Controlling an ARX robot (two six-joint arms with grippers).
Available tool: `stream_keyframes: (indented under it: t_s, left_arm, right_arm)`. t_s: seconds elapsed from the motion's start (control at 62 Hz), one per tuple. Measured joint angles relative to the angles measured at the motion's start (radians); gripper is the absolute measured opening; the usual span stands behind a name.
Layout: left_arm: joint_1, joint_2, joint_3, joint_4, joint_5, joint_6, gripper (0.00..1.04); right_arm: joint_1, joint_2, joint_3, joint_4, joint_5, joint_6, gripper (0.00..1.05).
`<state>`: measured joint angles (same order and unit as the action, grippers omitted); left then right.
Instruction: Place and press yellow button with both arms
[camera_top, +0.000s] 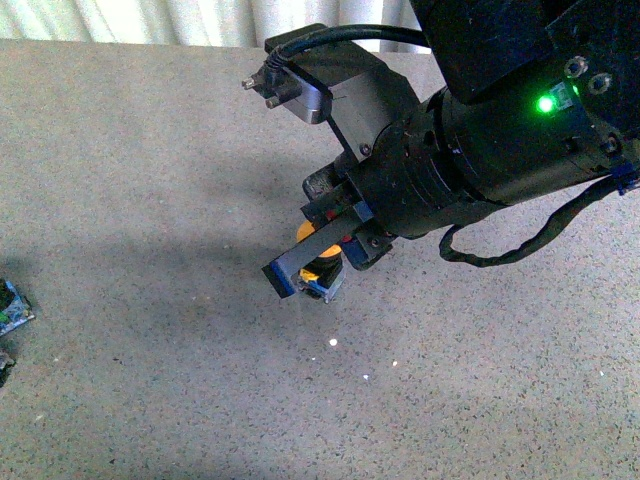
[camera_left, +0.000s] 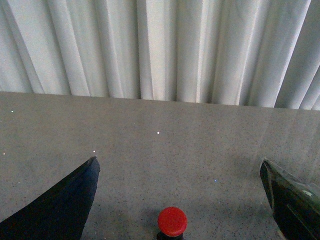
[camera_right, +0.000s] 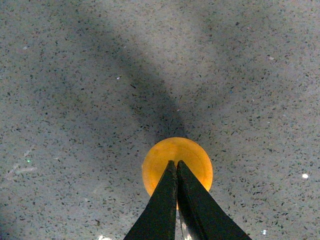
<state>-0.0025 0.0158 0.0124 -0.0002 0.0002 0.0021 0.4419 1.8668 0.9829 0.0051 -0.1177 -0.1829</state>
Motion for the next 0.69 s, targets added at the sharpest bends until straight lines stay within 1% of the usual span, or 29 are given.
stream_keyframes:
  t_s: [0.612, 0.629, 0.693]
  left_arm:
    - [0.0, 0.0, 0.0, 0.0, 0.0, 0.0, 0.96]
    - [0.0, 0.0, 0.0, 0.0, 0.0, 0.0, 0.96]
    - [0.0, 0.0, 0.0, 0.0, 0.0, 0.0, 0.96]
  right_arm:
    - [-0.016, 0.016, 0.009, 0.008, -0.026, 0.008, 0.01]
    - [-0.016, 0.015, 0.009, 0.008, -0.026, 0.008, 0.02]
    - [-0.019, 0.012, 0.011, 0.008, -0.026, 0.011, 0.12]
